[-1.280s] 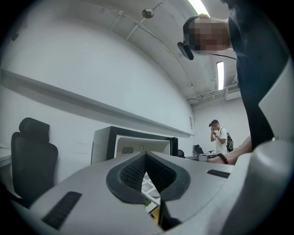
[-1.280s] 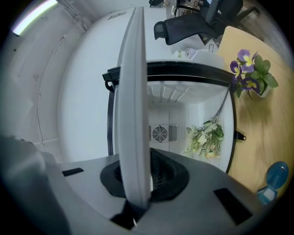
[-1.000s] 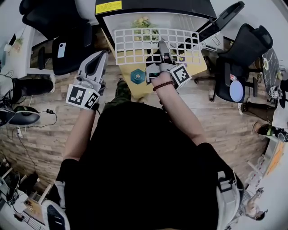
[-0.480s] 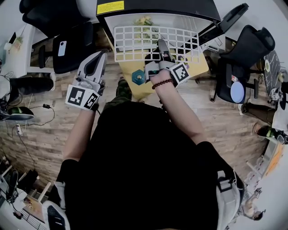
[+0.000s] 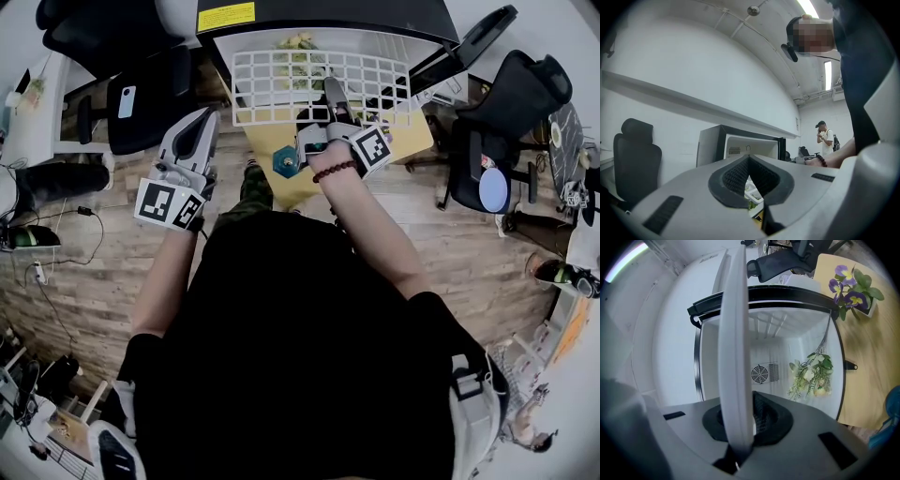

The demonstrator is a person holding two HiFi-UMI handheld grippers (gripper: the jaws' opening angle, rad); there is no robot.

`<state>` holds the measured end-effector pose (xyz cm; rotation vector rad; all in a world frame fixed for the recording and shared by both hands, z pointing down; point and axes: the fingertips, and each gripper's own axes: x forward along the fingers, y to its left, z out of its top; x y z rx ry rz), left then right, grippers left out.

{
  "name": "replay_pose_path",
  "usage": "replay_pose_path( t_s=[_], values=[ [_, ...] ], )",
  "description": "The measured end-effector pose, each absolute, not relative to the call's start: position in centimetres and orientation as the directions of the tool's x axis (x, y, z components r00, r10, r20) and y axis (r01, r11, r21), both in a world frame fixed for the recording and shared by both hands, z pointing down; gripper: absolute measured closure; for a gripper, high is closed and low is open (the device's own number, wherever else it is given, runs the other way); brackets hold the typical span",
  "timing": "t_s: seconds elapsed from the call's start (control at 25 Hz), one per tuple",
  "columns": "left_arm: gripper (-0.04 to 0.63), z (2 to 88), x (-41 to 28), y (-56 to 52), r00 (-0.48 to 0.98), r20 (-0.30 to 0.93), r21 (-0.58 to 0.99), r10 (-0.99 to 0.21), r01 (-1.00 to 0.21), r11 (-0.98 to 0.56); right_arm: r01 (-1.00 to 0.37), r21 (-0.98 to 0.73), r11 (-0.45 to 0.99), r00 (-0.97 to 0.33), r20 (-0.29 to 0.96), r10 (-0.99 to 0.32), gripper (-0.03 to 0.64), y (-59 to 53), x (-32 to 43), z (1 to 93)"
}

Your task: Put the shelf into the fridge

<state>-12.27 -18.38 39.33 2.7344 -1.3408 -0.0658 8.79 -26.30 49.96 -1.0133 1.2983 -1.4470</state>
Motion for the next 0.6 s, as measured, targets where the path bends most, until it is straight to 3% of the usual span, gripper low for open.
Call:
replay_pose_path(
  t_s=[0.6],
  values=[
    [0.577,39.76,-12.11,-18.46,0.612,0.003,0.114,-0.791,-0.786,-0.608,0.068,-0.998,0.004,-0.258,-0.021,-0.966,0.569,-26.31,8.68,49.16]
  ],
)
